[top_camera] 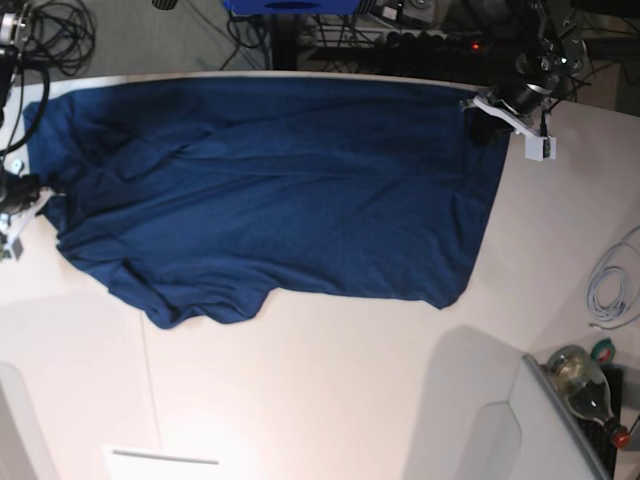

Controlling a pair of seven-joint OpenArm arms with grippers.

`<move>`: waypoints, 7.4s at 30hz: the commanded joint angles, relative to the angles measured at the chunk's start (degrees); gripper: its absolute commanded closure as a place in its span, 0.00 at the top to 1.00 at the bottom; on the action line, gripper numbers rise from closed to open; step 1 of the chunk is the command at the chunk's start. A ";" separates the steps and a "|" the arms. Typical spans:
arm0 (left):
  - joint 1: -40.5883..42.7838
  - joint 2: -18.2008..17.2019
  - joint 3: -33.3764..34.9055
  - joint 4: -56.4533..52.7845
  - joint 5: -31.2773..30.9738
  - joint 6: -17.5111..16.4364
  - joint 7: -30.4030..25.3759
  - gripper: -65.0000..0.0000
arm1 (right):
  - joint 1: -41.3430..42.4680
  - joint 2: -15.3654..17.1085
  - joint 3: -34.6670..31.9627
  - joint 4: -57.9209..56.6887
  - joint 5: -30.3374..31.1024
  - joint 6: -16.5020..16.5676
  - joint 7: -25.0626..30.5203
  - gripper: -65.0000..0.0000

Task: Layout the t-shirt on the table in an organized manner, then fold the t-shirt properly

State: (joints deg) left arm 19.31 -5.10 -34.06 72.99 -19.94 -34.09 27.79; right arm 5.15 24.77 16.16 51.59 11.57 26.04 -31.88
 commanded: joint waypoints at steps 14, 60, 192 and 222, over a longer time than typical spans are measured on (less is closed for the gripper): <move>2.18 0.93 -0.09 10.04 2.49 1.51 6.80 0.00 | -3.87 -0.29 4.45 15.79 -0.36 -8.86 -4.39 0.02; 4.82 2.16 -20.66 16.46 2.93 -5.91 10.41 0.00 | 33.14 -14.36 -25.97 -25.70 -0.36 -9.03 12.49 0.00; 3.15 1.28 -20.40 12.77 3.02 -5.91 10.32 0.00 | 17.67 -16.56 -17.44 25.90 -0.19 -4.81 -11.68 0.00; 2.89 1.37 -18.29 12.68 3.02 -5.91 10.41 0.00 | -10.73 -20.07 -17.53 49.11 -0.19 -0.15 -17.84 0.00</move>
State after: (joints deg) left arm 21.91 -3.03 -52.05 84.88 -16.29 -39.53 39.07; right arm -5.91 4.54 -1.50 100.03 10.92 25.71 -50.46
